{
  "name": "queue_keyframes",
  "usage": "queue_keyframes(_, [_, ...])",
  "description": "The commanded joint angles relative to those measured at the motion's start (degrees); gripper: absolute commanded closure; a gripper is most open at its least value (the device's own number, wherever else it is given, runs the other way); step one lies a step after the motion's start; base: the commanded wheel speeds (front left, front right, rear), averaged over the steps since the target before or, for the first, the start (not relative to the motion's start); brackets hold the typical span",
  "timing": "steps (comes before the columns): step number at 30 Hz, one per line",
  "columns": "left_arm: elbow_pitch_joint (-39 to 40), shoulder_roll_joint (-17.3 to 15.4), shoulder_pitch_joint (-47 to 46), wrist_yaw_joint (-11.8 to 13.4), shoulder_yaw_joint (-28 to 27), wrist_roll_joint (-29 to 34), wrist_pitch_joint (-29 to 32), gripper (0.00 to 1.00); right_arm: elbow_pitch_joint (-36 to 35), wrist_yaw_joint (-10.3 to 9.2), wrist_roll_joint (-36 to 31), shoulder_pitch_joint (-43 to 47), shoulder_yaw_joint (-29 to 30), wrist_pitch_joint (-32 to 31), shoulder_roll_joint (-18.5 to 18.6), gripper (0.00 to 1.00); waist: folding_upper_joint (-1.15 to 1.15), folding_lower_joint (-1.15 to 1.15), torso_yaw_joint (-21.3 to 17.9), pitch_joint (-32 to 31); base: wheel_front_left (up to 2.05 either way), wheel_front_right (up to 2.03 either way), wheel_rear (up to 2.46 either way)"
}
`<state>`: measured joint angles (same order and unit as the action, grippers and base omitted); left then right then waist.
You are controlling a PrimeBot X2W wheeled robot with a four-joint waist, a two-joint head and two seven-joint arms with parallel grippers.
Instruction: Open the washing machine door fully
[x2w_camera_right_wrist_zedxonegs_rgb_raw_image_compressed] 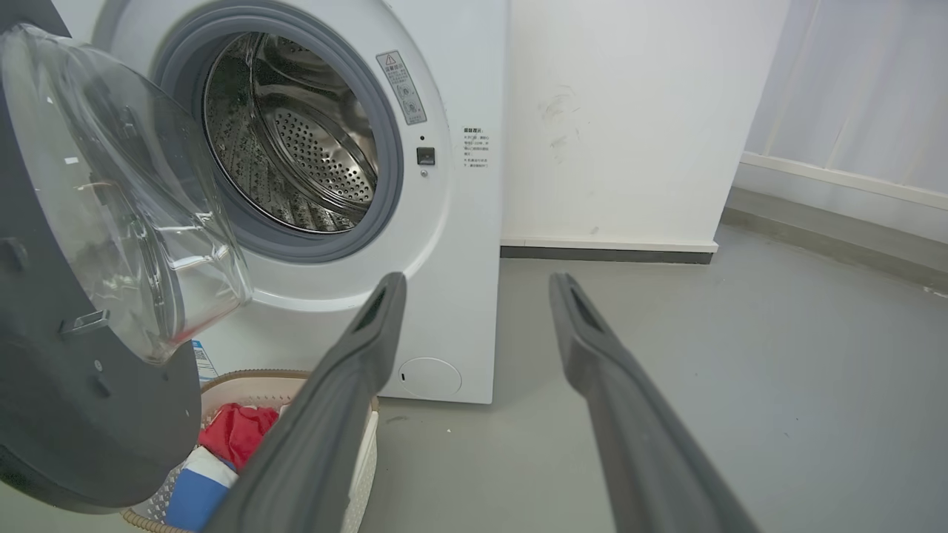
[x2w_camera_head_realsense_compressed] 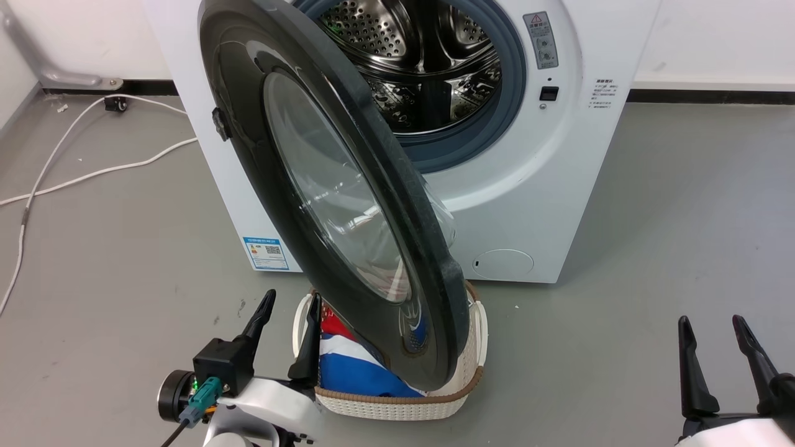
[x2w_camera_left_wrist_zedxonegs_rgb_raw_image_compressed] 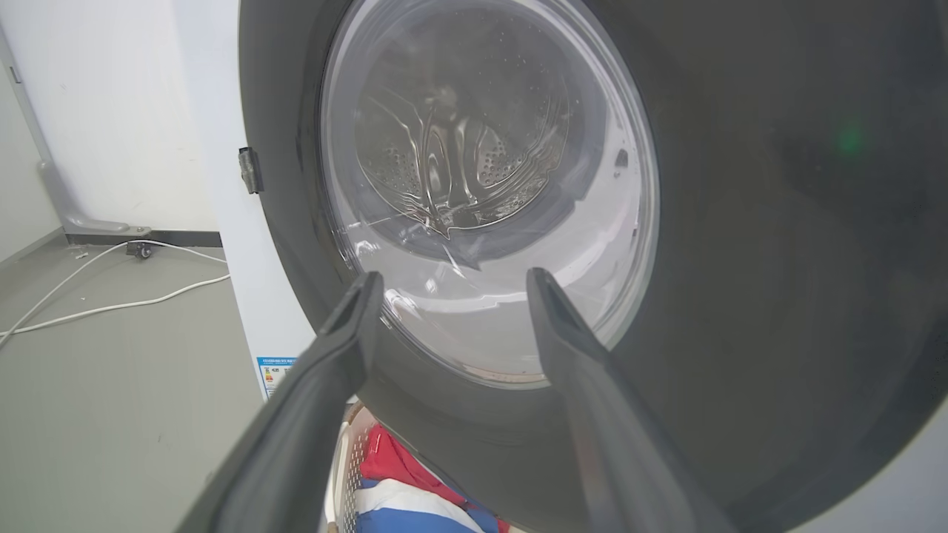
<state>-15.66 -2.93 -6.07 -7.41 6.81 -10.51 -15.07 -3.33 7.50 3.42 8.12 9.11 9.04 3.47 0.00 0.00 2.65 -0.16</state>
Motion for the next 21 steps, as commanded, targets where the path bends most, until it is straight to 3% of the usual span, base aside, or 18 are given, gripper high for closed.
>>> queue_keyframes(1, [-0.11, -0.07, 0.07, -0.13, -0.07, 0.20, -0.14, 0.00, 0.18, -0.01, -0.41, -0.89, 0.06, 0.20, -0.27, 0.00, 0.00, 0.00, 0.06, 0.02, 0.00, 0.00, 0.00])
queue_keyframes(18, [0.11, -0.03, -0.13, -0.07, -0.87, 1.28, -0.14, 0.00, 0.35, -0.01, 0.13, -0.78, -0.22, 0.16, -0.65, 0.00, 0.00, 0.00, -0.42, -0.01, 0.00, 0.00, 0.00])
queue_keyframes(19, [-0.01, -0.03, -0.10, -0.07, -0.71, 1.12, -0.14, 0.20, 0.44, -0.01, 0.32, -0.80, -0.26, 0.14, -0.65, 0.00, 0.00, 0.00, -0.45, -0.03, 0.00, 0.00, 0.00])
queue_keyframes(20, [-0.06, -0.03, -0.13, -0.07, -0.59, 0.97, -0.14, 0.71, 0.53, -0.01, 0.63, -0.84, -0.29, 0.17, -0.65, 0.00, 0.00, 0.00, -0.46, -0.05, 0.00, 0.00, 0.00])
queue_keyframes(21, [-0.08, -0.03, -0.20, -0.07, -0.57, 0.82, -0.14, 1.00, 0.62, -0.01, 0.82, -0.88, -0.33, 0.21, -0.65, 0.00, 0.00, 0.00, -0.48, -0.06, 0.00, 0.00, 0.00])
